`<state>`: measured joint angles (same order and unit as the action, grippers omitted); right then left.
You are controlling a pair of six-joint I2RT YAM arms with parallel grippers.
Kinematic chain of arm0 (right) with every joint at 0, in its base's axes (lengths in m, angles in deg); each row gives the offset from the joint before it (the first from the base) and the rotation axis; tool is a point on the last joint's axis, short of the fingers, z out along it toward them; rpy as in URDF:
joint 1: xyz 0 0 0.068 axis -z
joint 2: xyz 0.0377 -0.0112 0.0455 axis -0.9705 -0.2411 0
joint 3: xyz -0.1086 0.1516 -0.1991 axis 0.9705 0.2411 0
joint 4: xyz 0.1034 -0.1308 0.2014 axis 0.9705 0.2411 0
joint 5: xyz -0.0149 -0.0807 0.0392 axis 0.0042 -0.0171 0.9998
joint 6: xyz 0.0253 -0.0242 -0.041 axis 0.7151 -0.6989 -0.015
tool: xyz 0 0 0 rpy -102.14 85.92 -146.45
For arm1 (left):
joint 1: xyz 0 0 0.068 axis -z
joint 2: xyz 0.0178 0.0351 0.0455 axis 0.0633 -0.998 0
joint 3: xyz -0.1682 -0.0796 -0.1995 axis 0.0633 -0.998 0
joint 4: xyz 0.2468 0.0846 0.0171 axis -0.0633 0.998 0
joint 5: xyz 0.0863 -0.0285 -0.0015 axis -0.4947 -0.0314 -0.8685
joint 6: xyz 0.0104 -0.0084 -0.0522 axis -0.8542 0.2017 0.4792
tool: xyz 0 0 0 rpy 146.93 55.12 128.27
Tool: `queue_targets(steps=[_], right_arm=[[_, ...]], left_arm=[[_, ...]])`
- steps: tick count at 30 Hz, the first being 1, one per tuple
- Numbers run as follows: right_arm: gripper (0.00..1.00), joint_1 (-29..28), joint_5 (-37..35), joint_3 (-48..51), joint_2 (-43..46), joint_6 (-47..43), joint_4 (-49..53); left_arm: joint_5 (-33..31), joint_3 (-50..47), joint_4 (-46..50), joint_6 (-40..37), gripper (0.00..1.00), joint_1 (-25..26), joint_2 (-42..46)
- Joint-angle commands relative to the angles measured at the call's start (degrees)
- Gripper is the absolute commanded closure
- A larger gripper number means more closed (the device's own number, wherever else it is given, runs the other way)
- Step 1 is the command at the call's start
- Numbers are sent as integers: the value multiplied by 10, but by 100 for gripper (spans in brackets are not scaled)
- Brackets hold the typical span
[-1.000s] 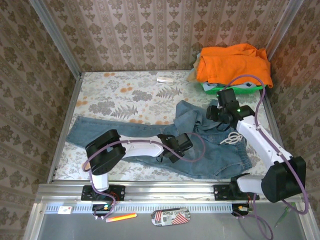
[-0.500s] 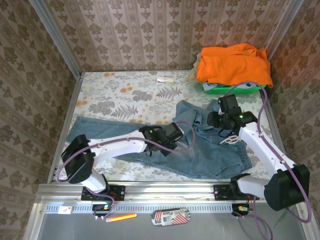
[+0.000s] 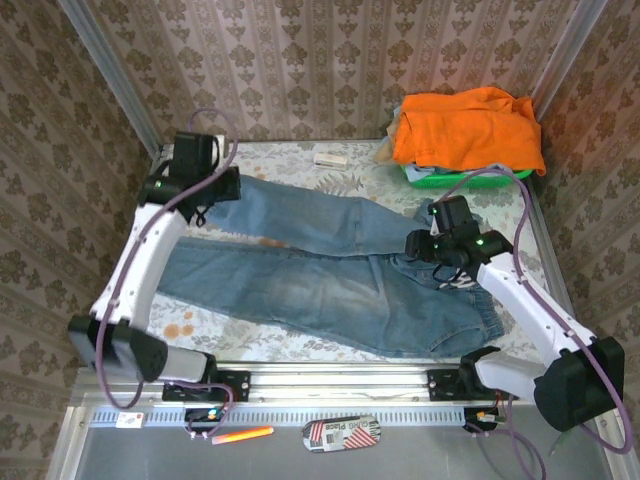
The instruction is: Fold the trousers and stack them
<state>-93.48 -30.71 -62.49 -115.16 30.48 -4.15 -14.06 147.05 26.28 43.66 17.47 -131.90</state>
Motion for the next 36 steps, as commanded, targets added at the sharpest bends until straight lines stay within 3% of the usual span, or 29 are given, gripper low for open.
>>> queue_targets(steps=[1,11,18,22,26,27,28,29,31,33,36], right_arm=[[50,-14,25,6,-21,19,-32],[49,-32,42,5,-32,32,-69],[47,-33,48,-1,-35,32,-66],[46,-32,47,-11,-62,29,-64],[45,-33,41,-12,-86,25,-68],[45,-32,39,-15,-92,25,-67],[45,-33,38,-16,-98,24,-68],[45,-34,38,-16,-101,26,-70],[45,-37,34,-19,-104,27,-72],[45,-42,31,-23,-107,30,-74],[45,-56,21,-29,-111,32,-75]], left_arm=[[7,47,54,-31,100,-59,-78],[-80,260,124,-73,100,-196,-285],[-184,375,129,-97,100,-232,-390],[-203,405,100,-89,100,-249,-426],[-146,509,126,-63,100,-269,-501],[-118,556,147,-51,89,-277,-527],[-91,601,166,-35,54,-287,-550],[-65,631,179,-25,29,-295,-569],[-32,668,210,-12,1,-298,-589],[-34,646,218,-15,0,-292,-569],[-36,518,178,5,0,-283,-475]])
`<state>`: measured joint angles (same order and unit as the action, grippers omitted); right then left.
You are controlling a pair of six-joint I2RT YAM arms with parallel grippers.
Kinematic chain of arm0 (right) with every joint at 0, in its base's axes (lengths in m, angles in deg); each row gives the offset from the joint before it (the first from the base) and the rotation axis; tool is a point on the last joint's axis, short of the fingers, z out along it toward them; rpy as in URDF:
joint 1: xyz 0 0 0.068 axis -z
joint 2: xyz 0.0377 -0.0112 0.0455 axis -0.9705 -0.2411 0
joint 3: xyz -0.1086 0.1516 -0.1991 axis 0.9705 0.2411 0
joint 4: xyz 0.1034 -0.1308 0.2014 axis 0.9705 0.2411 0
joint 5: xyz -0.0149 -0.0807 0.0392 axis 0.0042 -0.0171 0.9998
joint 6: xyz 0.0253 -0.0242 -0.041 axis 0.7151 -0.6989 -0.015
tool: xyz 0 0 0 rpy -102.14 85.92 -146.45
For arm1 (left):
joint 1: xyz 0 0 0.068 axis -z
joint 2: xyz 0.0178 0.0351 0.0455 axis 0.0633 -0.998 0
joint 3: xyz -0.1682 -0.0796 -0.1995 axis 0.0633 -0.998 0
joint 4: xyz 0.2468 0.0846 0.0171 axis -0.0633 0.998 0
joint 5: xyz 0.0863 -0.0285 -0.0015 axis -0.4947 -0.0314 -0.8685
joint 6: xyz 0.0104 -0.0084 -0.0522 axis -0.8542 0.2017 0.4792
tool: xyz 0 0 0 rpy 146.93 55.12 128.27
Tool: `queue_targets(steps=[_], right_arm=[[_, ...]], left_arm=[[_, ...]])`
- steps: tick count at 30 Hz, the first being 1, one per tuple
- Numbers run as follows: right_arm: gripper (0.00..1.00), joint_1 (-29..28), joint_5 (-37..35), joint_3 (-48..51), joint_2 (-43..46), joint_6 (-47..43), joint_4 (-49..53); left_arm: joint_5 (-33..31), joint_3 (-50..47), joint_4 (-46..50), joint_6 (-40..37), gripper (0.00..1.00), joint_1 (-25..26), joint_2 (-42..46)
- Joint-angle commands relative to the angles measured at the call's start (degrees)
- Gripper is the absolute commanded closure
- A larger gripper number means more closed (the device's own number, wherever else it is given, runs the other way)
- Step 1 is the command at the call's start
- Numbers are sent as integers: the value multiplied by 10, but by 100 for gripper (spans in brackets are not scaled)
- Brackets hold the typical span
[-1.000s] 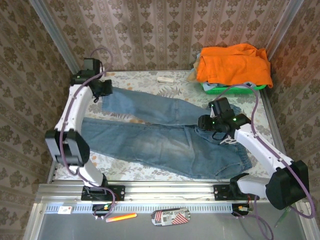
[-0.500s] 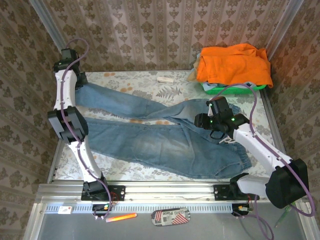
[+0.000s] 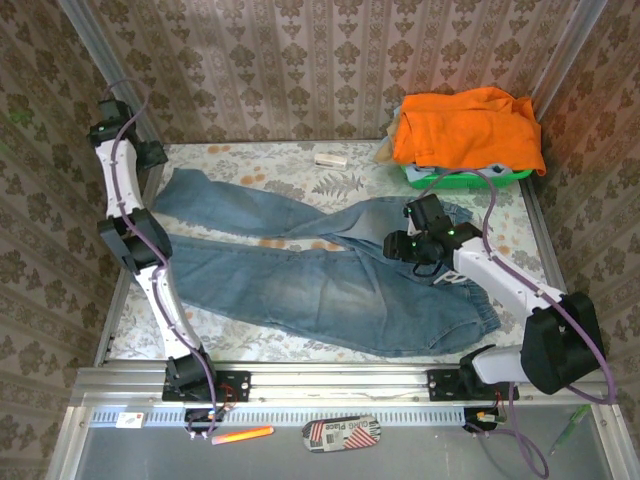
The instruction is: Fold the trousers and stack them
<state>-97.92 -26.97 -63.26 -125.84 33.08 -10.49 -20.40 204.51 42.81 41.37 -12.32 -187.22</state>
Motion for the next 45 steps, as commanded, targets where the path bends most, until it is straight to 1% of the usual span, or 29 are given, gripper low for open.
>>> queue_targets(steps=[1,3,5,6,8,10,12,15,17,19,21,23,25,27,30,31,33,34,35,37,42,45], right_arm=[[45,-16,-17,-24,-6,7,-12],[46,-23,-15,-24,-10,8,-19],[46,-27,-4,-16,-9,10,-34],[46,-30,1,-13,-9,9,-39],[46,-33,10,-5,-9,5,-47],[46,-35,19,3,-6,2,-56],[46,-35,26,7,-3,-3,-59],[46,-35,30,12,5,-10,-63],[46,-34,33,14,10,-12,-68],[46,-34,35,16,11,-13,-70],[46,-33,33,16,11,-16,-68],[46,-29,30,20,11,-17,-70],[46,-24,31,21,8,-18,-71],[46,-21,30,23,6,-18,-72],[46,-18,30,20,3,-19,-70],[46,-18,29,21,4,-18,-71],[46,-17,29,21,5,-16,-73],[46,-17,27,19,5,-17,-71],[46,-17,27,17,5,-18,-69],[46,-17,24,14,7,-20,-65],[46,-17,20,14,21,-20,-63],[46,-16,20,14,26,-17,-64]], left_arm=[[43,-137,-24,39,0,17,127],[58,-290,-106,66,0,19,219],[118,-436,-185,124,1,-3,303],[165,-498,-229,158,5,-22,330],[285,-632,-358,236,17,-64,369],[347,-702,-454,276,31,-85,369],[363,-706,-484,268,39,-89,349],[395,-673,-507,276,48,-94,291],[408,-667,-553,307,49,-100,257],[398,-674,-590,327,49,-101,241],[399,-663,-589,337,50,-101,216],[374,-655,-574,334,51,-97,201],[357,-654,-581,331,50,-94,190],[359,-647,-574,335,51,-90,174],[322,-675,-576,337,60,-84,183],[313,-679,-574,332,64,-84,184],[307,-683,-569,326,78,-83,179],[309,-689,-577,328,83,-83,180],[312,-697,-587,329,85,-83,182],[305,-705,-586,324,100,-82,189],[280,-718,-577,296,100,-76,233],[250,-724,-556,275,100,-68,285]])
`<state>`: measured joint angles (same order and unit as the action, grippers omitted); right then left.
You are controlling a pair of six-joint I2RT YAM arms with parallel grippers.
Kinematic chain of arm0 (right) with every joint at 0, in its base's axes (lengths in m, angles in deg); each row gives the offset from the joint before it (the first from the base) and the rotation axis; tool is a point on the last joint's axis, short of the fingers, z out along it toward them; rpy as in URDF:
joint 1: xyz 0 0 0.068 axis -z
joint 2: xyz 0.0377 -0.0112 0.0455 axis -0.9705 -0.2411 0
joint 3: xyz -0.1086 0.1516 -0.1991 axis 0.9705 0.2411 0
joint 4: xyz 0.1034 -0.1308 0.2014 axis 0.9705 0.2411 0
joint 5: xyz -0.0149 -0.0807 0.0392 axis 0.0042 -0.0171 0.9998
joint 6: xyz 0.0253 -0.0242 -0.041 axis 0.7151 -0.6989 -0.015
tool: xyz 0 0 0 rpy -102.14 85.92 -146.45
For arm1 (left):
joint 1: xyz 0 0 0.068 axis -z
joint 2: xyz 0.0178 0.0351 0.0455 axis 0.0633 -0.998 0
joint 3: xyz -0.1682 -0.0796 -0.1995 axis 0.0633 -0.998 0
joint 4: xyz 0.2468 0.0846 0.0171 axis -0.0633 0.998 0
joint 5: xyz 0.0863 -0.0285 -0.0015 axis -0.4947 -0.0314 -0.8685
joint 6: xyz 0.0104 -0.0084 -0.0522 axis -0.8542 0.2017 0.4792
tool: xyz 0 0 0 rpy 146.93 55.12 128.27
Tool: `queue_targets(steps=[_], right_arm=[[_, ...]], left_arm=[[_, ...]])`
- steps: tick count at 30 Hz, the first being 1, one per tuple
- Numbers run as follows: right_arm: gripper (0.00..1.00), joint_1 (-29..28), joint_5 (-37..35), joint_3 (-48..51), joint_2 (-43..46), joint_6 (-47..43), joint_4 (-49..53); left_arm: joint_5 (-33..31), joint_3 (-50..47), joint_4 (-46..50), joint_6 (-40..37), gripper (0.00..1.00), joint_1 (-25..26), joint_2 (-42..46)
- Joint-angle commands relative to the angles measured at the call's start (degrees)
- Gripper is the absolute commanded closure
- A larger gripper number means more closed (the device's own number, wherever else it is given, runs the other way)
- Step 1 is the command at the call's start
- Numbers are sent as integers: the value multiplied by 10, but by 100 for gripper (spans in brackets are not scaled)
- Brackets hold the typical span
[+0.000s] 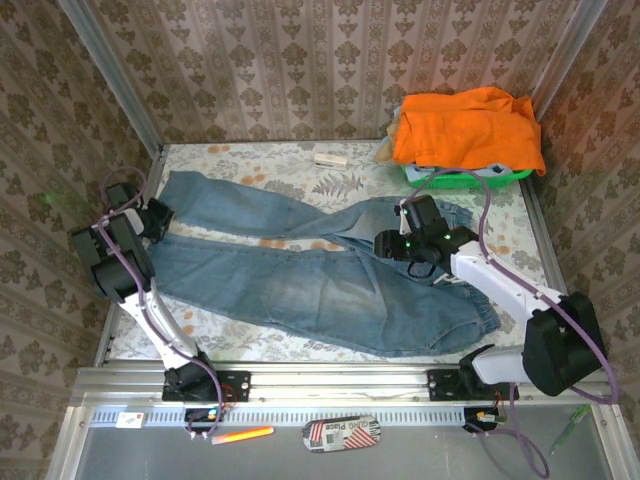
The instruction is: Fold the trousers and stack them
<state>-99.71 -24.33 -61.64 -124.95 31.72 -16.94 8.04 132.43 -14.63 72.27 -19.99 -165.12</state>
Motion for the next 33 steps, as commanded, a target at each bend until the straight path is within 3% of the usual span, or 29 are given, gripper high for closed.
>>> queue_targets(steps=[1,9,11,12,14,17,23,26,33], right_arm=[[47,2,-4,-2,18,-3,-1],[47,1,-3,11,28,2,-7],[46,1,-2,13,31,2,-5],[45,1,-3,16,33,1,-4],[44,1,-5,20,36,-3,-4],[41,2,-8,25,37,-4,-7],[39,5,-4,41,25,1,-37],[39,12,3,37,10,-5,-40],[40,38,14,42,13,-7,-43]], left_arm=[[-41,-9,24,-37,100,11,84],[-83,-56,55,-42,100,24,203],[-62,-46,54,-35,76,22,168],[-50,-34,56,-34,72,19,144],[-47,1,64,-27,50,14,93],[-63,37,68,-21,36,2,46],[-82,185,183,-77,33,-1,-68],[-104,210,202,-78,33,1,-93],[-132,267,275,-88,45,10,-155]])
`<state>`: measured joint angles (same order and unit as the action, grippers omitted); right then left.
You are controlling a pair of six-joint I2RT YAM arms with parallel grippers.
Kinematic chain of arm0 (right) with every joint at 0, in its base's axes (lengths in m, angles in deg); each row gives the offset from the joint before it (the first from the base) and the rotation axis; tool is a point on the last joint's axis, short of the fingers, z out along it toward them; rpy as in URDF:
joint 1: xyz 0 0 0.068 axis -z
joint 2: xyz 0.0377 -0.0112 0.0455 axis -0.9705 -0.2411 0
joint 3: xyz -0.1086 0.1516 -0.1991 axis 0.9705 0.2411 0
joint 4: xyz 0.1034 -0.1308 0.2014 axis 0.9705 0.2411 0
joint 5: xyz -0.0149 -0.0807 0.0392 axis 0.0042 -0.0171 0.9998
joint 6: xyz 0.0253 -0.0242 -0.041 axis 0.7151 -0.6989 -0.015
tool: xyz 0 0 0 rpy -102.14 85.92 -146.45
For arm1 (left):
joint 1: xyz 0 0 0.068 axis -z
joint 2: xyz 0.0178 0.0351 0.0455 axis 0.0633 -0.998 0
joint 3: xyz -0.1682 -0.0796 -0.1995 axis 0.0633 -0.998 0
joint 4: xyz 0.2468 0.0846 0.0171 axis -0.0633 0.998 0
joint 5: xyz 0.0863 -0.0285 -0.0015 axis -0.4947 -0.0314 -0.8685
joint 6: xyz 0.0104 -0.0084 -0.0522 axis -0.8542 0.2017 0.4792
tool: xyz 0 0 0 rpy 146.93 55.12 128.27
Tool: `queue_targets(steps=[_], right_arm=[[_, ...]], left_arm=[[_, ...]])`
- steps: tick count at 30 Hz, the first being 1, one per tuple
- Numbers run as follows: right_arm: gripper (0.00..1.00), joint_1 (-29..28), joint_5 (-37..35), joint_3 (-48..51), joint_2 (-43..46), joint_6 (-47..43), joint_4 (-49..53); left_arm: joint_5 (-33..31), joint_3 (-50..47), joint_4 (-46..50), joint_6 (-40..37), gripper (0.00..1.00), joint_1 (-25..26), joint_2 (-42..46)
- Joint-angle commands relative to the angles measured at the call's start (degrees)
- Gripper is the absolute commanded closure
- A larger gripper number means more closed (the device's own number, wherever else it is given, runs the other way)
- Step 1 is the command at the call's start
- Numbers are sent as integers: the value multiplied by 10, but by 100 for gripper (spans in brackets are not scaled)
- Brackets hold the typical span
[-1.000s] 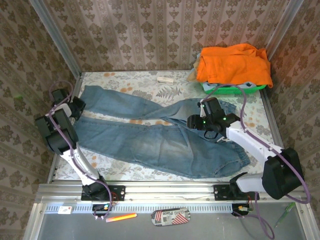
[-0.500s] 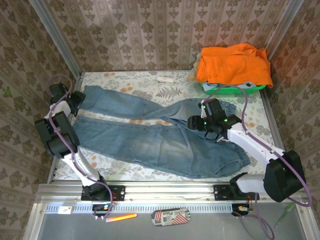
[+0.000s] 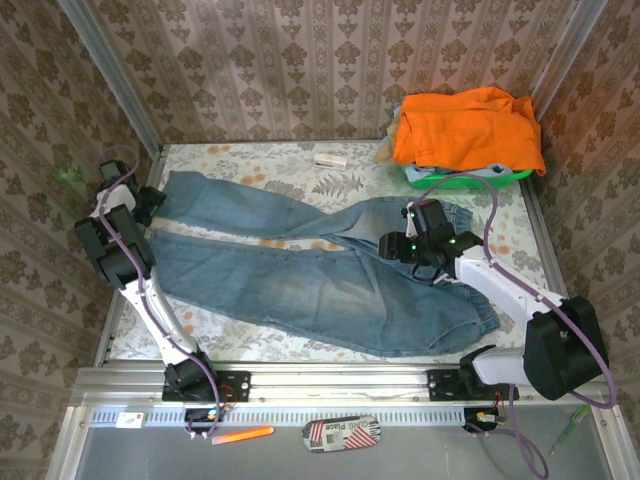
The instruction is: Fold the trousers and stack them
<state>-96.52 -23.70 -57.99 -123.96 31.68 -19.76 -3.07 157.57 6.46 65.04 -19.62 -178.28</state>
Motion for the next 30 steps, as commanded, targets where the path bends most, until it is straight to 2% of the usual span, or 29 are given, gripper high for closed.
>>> queue_targets(steps=[1,3,8,13,16,21,30], right_arm=[[40,8,9,7,5,-6,-16],[40,12,10,11,10,-7,-16],[40,19,15,18,19,-5,-20],[40,21,16,20,28,-7,-19],[40,21,17,23,29,-7,-22],[40,21,23,24,30,-4,-24],[41,17,14,36,56,2,-21]], left_arm=[[-25,18,70,-18,45,8,-27],[-34,28,81,-29,49,13,-35],[-45,76,113,-44,69,32,-68],[-44,84,108,-42,100,46,-73],[-52,66,101,-48,100,49,-48],[-56,-1,75,-58,100,47,51],[-39,-154,47,-29,100,48,302]])
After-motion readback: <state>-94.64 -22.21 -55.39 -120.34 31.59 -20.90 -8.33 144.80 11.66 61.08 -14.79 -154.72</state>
